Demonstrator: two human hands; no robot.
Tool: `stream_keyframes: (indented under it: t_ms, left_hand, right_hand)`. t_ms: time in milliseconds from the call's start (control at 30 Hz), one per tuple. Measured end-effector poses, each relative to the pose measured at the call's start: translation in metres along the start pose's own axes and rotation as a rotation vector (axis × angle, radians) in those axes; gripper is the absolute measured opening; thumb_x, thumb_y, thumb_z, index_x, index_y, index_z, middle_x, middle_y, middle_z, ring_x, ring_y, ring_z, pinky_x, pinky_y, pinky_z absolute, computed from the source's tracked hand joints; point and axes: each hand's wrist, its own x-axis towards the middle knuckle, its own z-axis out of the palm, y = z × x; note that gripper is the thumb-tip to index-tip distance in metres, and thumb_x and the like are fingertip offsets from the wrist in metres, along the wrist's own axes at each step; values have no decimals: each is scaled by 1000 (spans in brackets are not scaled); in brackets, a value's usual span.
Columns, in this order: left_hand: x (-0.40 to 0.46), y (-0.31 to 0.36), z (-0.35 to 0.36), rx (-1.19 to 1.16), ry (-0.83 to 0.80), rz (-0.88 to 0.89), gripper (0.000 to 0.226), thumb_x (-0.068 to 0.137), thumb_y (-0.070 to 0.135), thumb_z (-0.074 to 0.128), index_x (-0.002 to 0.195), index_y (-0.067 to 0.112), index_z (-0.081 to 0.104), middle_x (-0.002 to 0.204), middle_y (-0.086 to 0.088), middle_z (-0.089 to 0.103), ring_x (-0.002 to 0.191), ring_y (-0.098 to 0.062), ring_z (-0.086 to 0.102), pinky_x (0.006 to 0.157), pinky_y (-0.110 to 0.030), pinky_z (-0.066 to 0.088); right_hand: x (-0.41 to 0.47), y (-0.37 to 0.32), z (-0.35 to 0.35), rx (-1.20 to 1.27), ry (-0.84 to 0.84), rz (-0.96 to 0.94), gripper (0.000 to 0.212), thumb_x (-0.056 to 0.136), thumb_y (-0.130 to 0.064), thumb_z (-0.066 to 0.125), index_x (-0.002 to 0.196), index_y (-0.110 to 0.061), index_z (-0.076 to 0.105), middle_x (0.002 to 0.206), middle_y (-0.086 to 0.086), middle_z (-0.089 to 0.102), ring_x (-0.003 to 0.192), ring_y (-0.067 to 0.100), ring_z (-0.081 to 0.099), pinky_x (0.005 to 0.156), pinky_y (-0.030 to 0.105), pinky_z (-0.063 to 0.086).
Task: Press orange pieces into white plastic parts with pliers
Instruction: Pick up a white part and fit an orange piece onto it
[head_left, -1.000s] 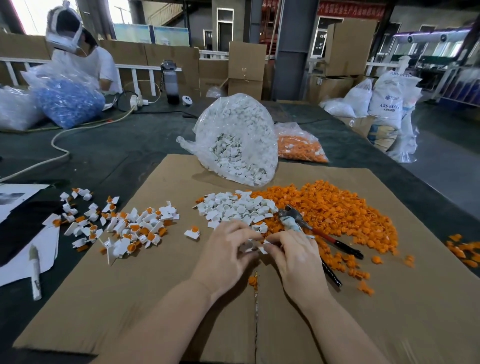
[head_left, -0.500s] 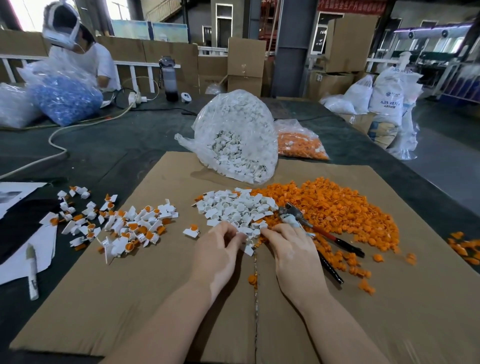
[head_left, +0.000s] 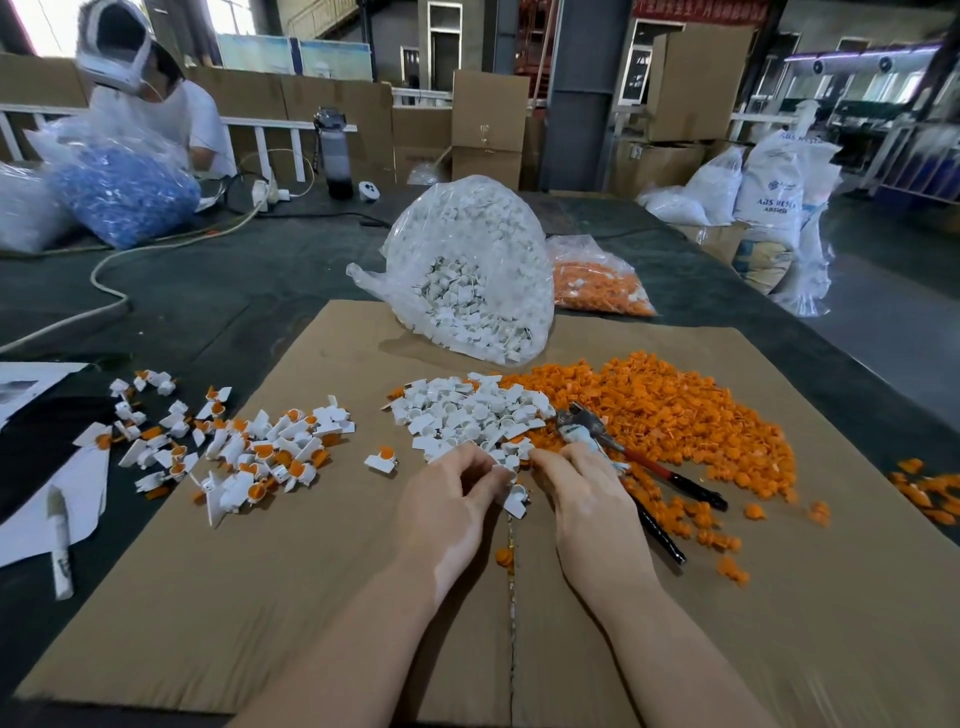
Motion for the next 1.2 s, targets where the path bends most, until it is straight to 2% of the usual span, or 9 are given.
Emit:
stream_keyframes:
  t_ms: [233, 333, 433, 500, 567, 667, 800, 1033, 1200]
  left_hand:
    - [-2, -4, 0, -47, -22, -4, 17, 88, 31, 61, 71, 31, 59, 70, 12, 66, 74, -4, 60, 68, -22, 46]
    - [-2, -4, -1, -17, -36, 3, 18, 87, 33, 61, 70, 34, 58, 70, 20, 64, 71, 3, 57, 64, -15, 43]
    - [-3, -4, -1, -14, -49, -7, 14, 86, 35, 61, 72, 34, 60, 70, 18, 65, 71, 2, 58, 70, -27, 49]
    - [-3, -3, 0, -17, -55, -2, 15, 86, 35, 61, 72, 36, 60, 70, 19, 66, 73, -2, 60, 72, -32, 50]
    - [-4, -1, 0, -23, -55, 13, 18, 86, 34, 61, 69, 38, 59, 69, 22, 65, 74, -2, 61, 72, -32, 50]
    - [-4, 0, -1, -23, -54, 25, 19, 86, 32, 62, 68, 37, 59, 69, 25, 64, 72, 0, 60, 71, -30, 49]
    - [-5, 1, -2, -55, -89, 30, 15, 86, 29, 63, 72, 36, 62, 70, 21, 66, 74, -1, 61, 73, -30, 50]
    - [-7, 6, -3, -92, -184, 83, 16, 89, 22, 61, 99, 32, 68, 94, 13, 68, 92, -5, 61, 86, -26, 48]
    - [-9, 9, -6, -100, -181, 109, 19, 89, 21, 61, 102, 33, 69, 98, 16, 67, 94, 0, 59, 84, -18, 45]
  right_hand:
    - [-1, 1, -7, 233, 40, 68, 16, 82, -2, 67, 96, -9, 68, 91, 0, 65, 86, 14, 62, 76, 22, 48]
    - [-2, 1, -10, 419, 37, 183, 17, 83, -2, 66, 95, -13, 67, 86, -11, 65, 83, 2, 62, 74, 9, 46]
    - [-3, 1, -11, 523, 50, 244, 28, 82, 3, 66, 99, -19, 65, 84, -20, 61, 87, -7, 59, 73, 3, 43]
    - [-3, 2, -11, 551, 49, 264, 34, 82, 3, 65, 100, -25, 65, 85, -21, 61, 87, -8, 59, 75, 5, 45]
    - [-3, 3, -11, 610, 13, 311, 36, 83, 1, 65, 89, -34, 63, 82, -18, 65, 81, -3, 63, 75, 15, 53]
    - [-3, 4, -10, 647, 11, 333, 35, 81, 0, 68, 78, -34, 61, 73, -13, 67, 73, 3, 65, 70, 24, 56]
    - [-2, 1, -12, 621, 24, 258, 35, 79, -2, 70, 74, -35, 59, 75, -21, 65, 71, -3, 61, 63, 8, 46]
    - [-3, 3, -9, 615, 16, 237, 39, 82, -1, 67, 76, -39, 58, 73, -21, 65, 74, -2, 63, 65, 12, 49]
    - [-2, 5, -8, 620, 4, 254, 34, 83, -1, 66, 76, -34, 59, 72, -17, 65, 74, -4, 62, 65, 9, 47]
